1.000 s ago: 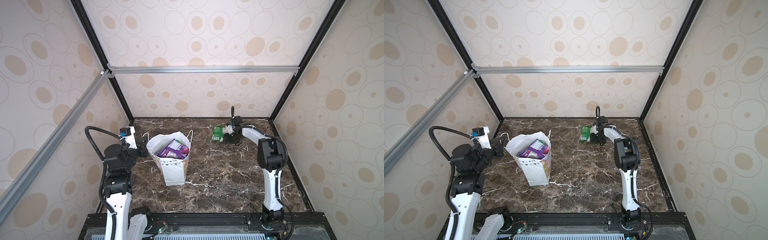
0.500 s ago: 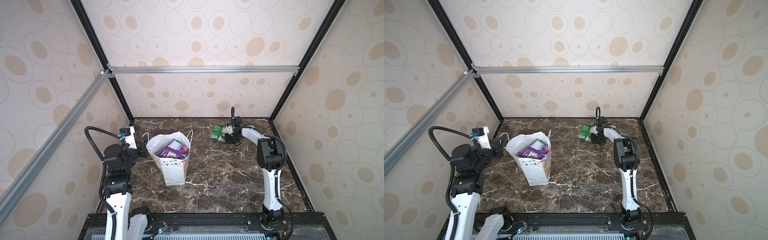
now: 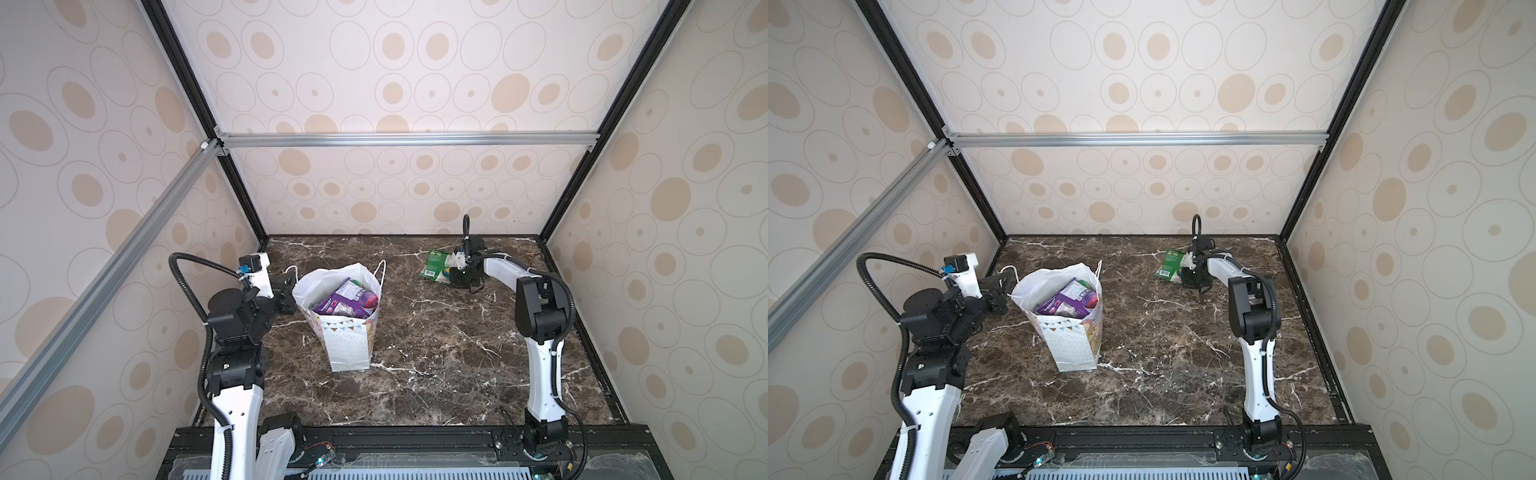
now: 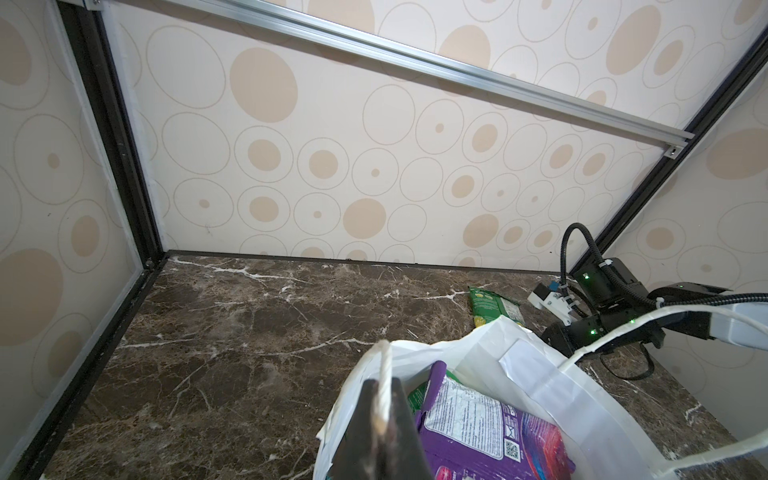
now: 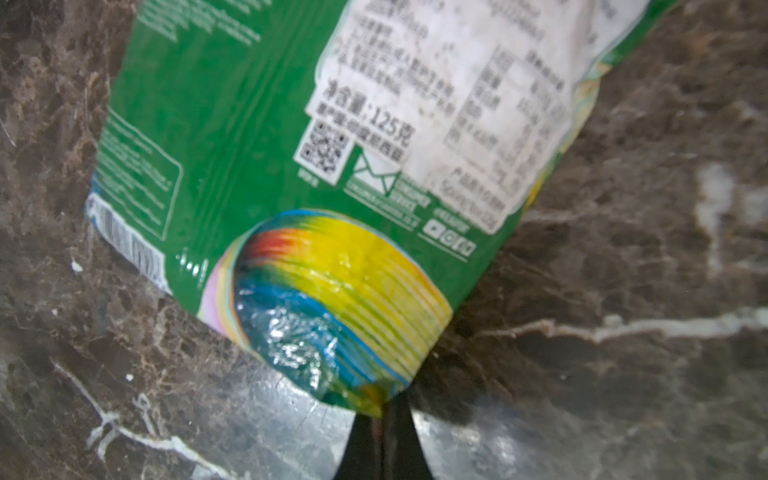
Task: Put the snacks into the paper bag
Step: 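Close the right gripper on the green packet and lift it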
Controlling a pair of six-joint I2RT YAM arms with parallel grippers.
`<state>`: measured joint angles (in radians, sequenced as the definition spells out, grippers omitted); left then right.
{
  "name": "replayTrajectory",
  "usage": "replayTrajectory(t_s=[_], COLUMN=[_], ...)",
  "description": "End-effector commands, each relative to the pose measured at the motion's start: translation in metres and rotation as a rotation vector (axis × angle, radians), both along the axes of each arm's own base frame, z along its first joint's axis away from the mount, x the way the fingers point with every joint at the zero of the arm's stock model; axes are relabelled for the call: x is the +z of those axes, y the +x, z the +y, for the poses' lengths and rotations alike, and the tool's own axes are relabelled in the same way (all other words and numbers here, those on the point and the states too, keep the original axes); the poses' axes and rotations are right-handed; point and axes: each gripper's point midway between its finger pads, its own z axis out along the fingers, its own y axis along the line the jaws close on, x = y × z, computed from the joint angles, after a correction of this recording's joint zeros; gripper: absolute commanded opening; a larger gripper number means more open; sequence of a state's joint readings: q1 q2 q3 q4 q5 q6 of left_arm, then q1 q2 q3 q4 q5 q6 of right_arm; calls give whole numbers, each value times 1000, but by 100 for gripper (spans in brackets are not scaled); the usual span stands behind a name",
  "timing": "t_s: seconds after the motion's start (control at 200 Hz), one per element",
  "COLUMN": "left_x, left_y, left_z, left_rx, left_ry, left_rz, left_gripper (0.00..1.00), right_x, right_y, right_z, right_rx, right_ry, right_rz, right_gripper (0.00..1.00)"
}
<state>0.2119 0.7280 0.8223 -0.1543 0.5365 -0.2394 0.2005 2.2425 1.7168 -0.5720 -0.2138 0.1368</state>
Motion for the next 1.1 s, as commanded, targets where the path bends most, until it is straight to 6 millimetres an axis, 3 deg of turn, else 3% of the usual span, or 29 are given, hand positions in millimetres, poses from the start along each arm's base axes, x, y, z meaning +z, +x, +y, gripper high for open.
replayTrajectory(t_s=[0.0, 0.54, 1.095], left_x=[12, 12, 14], left_y=[-4, -5, -5], left_z=[1, -1, -1], left_rx=[3, -4, -8], left_ry=[9, 5, 5], left_rz=[-37, -38, -44], left_gripper=[0, 0, 0], right_x=[9, 61, 125], right_y=[-15, -31, -47], right_z=[-8, -13, -5], right_rx=[12, 2, 36], right_ry=[-26, -20, 10], right_rz=[14, -75, -178], right_gripper=[0, 0, 0])
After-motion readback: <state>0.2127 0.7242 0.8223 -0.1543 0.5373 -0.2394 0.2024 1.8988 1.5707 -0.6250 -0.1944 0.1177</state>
